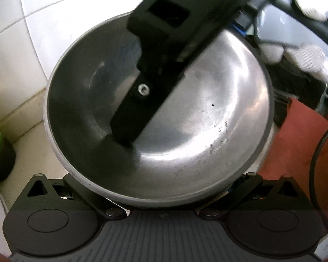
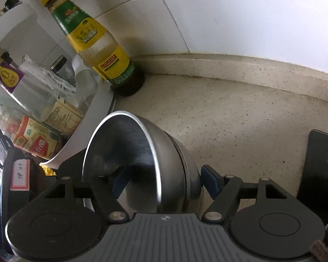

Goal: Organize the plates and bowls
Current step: 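Lift and carry the nested bowls toward the red cloth with the right gripper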

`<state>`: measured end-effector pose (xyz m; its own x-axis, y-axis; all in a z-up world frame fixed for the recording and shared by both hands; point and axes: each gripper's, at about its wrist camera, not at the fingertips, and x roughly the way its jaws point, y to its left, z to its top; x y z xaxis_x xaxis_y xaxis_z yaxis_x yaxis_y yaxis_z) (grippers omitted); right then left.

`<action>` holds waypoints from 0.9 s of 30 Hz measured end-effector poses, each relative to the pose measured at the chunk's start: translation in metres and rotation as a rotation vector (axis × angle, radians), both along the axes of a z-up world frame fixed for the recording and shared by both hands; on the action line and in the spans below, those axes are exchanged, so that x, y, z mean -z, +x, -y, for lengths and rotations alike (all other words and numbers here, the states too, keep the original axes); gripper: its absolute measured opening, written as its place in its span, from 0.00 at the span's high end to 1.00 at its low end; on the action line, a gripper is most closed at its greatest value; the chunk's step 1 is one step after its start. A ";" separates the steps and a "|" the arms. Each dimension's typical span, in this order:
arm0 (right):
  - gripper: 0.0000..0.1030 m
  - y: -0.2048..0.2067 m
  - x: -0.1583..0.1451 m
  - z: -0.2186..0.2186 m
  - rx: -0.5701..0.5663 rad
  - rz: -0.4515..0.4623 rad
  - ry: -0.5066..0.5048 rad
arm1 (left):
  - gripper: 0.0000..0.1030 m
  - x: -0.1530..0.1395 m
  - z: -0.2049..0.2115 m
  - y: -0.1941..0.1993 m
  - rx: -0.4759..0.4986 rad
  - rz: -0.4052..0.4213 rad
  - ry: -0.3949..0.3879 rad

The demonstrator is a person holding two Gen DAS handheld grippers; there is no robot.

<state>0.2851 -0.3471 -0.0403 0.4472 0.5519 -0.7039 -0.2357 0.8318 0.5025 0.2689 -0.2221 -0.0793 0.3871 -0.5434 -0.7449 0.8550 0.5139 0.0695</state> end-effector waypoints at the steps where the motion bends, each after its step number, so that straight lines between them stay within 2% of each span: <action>1: 0.31 0.002 0.002 0.000 -0.001 -0.010 0.008 | 0.00 0.001 -0.003 0.001 -0.004 -0.005 -0.006; 11: 0.34 0.010 0.010 0.016 0.071 0.001 0.088 | 0.00 0.004 -0.011 0.004 -0.031 0.035 -0.045; 19: 0.34 0.019 0.009 0.024 0.097 -0.003 0.095 | 0.00 -0.001 -0.004 -0.006 -0.046 0.038 -0.043; 21: 0.33 0.020 0.009 0.023 0.098 0.008 0.084 | 0.00 0.002 0.002 -0.013 -0.047 0.041 -0.043; 23: 0.27 0.023 0.010 0.021 0.075 -0.002 0.071 | 0.00 0.004 0.004 -0.016 -0.047 0.041 -0.046; 27: 0.27 0.026 0.011 0.024 0.085 0.001 0.083 | 0.00 0.008 0.003 -0.013 -0.052 0.028 -0.062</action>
